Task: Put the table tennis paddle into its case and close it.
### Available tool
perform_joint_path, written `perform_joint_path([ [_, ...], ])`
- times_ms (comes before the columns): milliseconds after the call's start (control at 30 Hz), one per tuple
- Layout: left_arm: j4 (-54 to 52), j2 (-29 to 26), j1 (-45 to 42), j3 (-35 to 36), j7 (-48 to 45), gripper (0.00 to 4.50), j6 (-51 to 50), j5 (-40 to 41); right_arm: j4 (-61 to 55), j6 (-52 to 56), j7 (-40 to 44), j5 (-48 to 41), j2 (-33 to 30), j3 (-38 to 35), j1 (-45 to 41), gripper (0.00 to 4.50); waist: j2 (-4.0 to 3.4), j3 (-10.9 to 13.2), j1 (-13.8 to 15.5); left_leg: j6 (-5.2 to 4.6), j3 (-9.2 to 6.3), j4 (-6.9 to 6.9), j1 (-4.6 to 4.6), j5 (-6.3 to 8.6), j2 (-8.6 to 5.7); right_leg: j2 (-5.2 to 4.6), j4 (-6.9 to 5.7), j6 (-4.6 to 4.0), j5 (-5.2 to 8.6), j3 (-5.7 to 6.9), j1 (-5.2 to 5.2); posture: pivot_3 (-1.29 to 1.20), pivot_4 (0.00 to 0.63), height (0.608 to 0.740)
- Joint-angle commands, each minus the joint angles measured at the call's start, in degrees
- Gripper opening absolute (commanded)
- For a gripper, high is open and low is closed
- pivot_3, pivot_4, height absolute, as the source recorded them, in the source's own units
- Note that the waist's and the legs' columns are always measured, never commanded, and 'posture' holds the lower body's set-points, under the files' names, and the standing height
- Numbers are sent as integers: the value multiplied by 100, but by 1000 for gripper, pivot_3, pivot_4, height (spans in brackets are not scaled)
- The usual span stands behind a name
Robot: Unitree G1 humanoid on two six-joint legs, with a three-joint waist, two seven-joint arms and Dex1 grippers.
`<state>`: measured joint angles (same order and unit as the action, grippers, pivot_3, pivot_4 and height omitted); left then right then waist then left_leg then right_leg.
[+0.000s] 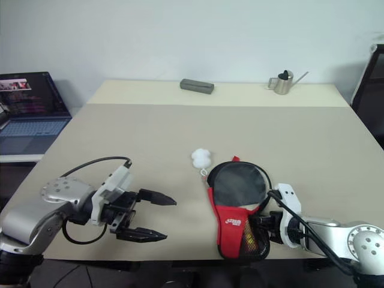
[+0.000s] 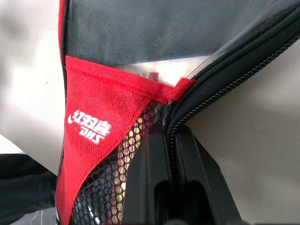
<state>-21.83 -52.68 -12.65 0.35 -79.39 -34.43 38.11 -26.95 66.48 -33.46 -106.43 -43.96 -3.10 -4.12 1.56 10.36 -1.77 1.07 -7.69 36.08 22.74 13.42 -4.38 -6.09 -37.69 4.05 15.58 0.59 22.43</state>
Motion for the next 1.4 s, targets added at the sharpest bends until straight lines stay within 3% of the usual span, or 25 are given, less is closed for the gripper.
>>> perform_joint_path([
  [33, -56, -77, 68, 136, -9, 4294, 113, 27, -84, -544, -304, -599, -128, 449, -18, 703, 0, 0, -5, 0, 0, -1, -2, 0, 4, 3, 0, -1, 0, 0, -1, 0, 150, 740],
  [167, -73, -87, 145, 178, 5, 4294, 135, 28, -134, -885, -236, -657, -231, 641, -46, 1997, -1, 0, -5, 0, -1, 0, -4, 0, 7, 8, -1, -6, -2, -2, -2, 0, 150, 740],
  [333, -61, -82, 190, 208, 24, 4294, 164, 18, -36, -937, 225, -411, -477, 582, -164, 1997, -3, 2, -2, 0, 1, 1, -9, 0, 6, 8, 2, -7, -2, -3, -9, 0, 150, 740],
  [567, -5, -66, 259, 243, 111, 4294, 246, -15, 534, -834, 1459, 657, -898, 126, -317, 1997, -4, 2, 13, 0, 1, 1, -8, 0, 4, 7, 4, -7, -3, -2, -9, 0, 150, 740],
  [700, 6, -64, 281, 251, 145, 4294, 269, -21, 561, -683, 2080, 807, -1034, -30, -284, 2843, -5, 3, 13, 0, -1, 0, -7, 0, 6, 8, 4, -7, -3, 0, -9, 0, 150, 740],
  [867, 33, -61, 304, 310, 204, 4294, 296, -25, 419, -896, 2958, 1712, -1000, -177, -374, 4480, -5, 3, 15, 0, 0, 1, -6, 0, 5, 7, 5, -7, -3, -1, -9, 0, 150, 740],
  [1133, 232, 95, 220, 532, 728, 4294, 299, -59, 64, -2317, 5103, 4470, -970, -112, -573, 4480, -9, 6, 19, 1, -1, 0, -6, 0, 5, 9, 5, -3, -2, 1, -8, 0, 150, 740],
  [1267, 237, 171, 184, 572, 1038, 4294, 257, -89, -103, -2316, 5798, 4499, -771, -134, -743, 4480, -9, 6, 18, 1, -2, 0, -7, 0, 7, 8, 5, -5, -3, 1, -8, 0, 150, 740],
  [1400, 414, 361, 25, 736, 1586, 4294, 170, -77, -251, -2475, 6634, 5106, -881, 125, -980, 4480, -12, 8, 25, 1, -2, 1, -6, 0, 4, 6, 5, -5, -3, 0, -8, 0, 150, 740],
])
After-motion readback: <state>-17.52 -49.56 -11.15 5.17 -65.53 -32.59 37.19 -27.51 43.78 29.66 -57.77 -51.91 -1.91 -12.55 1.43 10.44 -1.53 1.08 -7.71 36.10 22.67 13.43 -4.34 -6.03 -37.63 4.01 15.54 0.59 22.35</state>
